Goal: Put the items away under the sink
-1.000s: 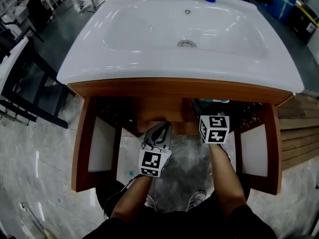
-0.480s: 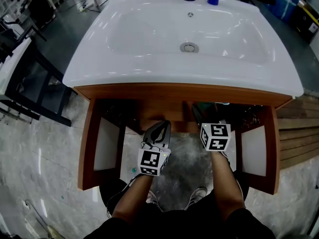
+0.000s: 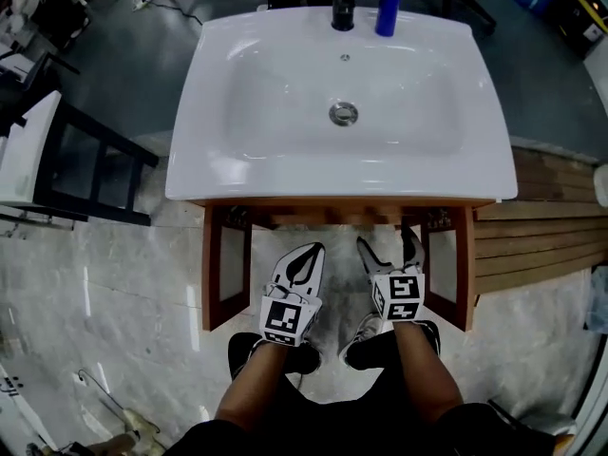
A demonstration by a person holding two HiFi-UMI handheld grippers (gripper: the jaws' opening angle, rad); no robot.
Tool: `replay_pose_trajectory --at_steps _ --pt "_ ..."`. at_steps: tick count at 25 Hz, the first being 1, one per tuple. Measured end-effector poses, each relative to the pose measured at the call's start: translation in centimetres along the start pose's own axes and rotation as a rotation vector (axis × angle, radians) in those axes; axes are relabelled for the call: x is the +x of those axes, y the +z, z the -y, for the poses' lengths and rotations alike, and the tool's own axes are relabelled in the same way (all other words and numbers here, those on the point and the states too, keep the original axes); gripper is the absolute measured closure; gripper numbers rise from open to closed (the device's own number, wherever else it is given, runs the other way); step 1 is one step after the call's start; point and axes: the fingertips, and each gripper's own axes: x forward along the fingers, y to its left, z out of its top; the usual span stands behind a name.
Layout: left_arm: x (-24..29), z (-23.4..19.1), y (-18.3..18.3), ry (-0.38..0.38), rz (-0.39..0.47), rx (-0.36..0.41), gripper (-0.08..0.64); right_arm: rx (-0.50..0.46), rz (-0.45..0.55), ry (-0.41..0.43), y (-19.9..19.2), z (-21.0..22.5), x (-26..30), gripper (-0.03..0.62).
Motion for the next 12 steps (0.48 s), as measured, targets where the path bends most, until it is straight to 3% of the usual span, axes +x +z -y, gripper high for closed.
replay_pose_trajectory --at_steps 4,7,12 --pt "-4.0 1.8 6.8 -0.011 -0.017 -0.032 0.538 -0.013 0.014 0.008 6.5 -2.1 -6.8 0.212" --pt "-6.4 2.3 12.2 -0.003 -0.022 -0.042 0.538 -0.049 0.057 -0.013 12.3 -3.2 -11.5 0.370" --pt "-9.5 3.9 20.2 0.009 -0.005 -0.017 0.539 -0.075 0.148 -0.066 21.2 -3.4 -18.0 0.557"
